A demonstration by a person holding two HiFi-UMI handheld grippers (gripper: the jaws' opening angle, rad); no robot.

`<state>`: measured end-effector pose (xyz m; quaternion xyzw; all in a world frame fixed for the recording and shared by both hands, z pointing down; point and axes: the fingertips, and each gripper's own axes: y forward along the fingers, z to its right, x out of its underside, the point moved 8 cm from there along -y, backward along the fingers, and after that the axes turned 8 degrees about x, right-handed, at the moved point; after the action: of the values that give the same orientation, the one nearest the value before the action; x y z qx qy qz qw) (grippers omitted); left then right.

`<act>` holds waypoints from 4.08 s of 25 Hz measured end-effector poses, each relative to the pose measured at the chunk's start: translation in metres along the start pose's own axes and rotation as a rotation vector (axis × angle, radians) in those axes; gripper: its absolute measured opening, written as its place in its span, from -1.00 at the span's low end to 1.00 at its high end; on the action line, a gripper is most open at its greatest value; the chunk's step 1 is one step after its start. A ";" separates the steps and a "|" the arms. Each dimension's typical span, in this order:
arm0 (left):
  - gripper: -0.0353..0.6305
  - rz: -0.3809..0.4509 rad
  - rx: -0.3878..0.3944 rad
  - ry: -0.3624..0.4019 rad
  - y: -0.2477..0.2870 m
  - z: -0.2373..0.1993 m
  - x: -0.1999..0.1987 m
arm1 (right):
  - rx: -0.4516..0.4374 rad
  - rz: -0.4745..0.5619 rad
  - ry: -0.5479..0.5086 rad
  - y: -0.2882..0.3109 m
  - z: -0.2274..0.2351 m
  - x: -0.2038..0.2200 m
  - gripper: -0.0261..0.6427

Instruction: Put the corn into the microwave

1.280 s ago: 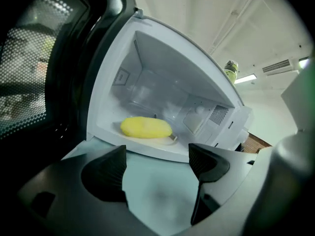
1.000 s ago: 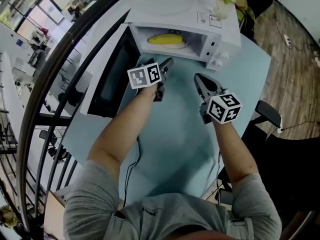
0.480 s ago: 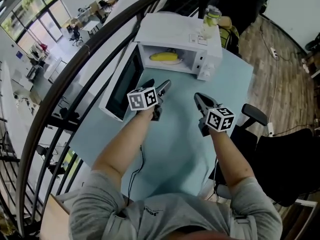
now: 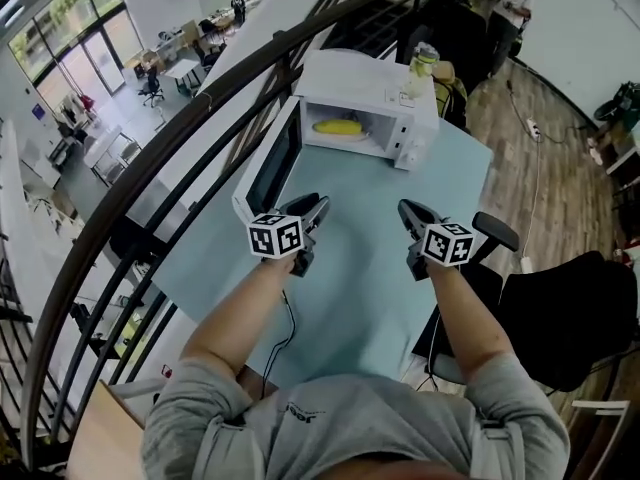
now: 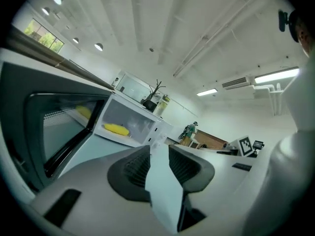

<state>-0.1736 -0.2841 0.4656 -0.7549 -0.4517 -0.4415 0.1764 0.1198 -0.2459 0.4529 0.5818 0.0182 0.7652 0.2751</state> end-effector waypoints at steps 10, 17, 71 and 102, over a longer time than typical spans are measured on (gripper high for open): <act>-0.84 0.059 0.136 -0.014 -0.069 0.062 0.039 | 0.033 0.005 0.024 -0.086 -0.016 0.006 -0.87; -0.84 0.082 0.051 0.023 -0.116 0.176 0.080 | -0.091 -0.046 -0.096 -0.156 -0.031 0.010 -0.87; -0.84 0.156 0.099 0.314 -0.250 0.254 0.013 | -0.139 0.011 -0.057 -0.272 -0.143 0.022 -0.87; -0.84 0.101 0.113 0.298 -0.239 0.258 0.019 | -0.158 0.018 -0.104 -0.279 -0.145 0.022 -0.87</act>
<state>-0.2392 0.0243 0.3084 -0.6916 -0.4062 -0.5131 0.3058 0.0973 0.0427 0.3290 0.5975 -0.0617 0.7353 0.3139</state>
